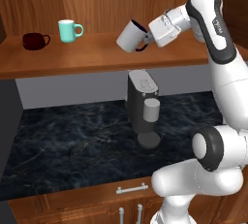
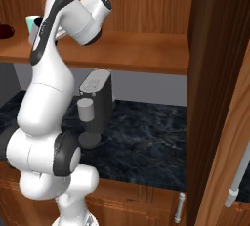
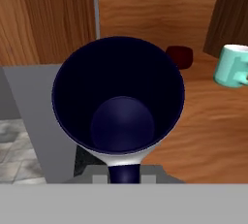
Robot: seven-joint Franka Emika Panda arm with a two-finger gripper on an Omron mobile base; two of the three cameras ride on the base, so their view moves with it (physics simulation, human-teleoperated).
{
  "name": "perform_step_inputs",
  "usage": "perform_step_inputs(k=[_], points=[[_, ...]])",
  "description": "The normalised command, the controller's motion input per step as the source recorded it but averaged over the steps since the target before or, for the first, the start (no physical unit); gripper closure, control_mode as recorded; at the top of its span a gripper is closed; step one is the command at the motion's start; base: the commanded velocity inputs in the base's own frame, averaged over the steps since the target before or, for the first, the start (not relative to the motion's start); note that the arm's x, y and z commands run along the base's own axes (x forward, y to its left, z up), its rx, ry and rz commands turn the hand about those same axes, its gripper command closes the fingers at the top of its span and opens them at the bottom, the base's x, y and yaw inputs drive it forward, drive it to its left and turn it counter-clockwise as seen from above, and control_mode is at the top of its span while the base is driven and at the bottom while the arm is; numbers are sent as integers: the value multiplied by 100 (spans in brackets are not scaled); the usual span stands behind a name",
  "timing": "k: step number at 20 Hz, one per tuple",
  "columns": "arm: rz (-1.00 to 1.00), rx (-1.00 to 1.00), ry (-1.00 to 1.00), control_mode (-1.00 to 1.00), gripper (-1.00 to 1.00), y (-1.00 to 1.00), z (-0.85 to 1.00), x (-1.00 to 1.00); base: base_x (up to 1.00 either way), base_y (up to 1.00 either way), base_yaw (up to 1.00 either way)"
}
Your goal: Pick the mug on the counter and place it in the cabinet with the handle facing the right, like the mugs already inside.
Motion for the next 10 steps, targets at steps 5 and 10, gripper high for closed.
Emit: perform_step_inputs(k=[5, 10], points=[[0, 0, -2, -100, 100, 13, -12, 27, 0, 0, 0], [3, 0, -6, -100, 100, 23, -19, 17, 0, 0, 0]])
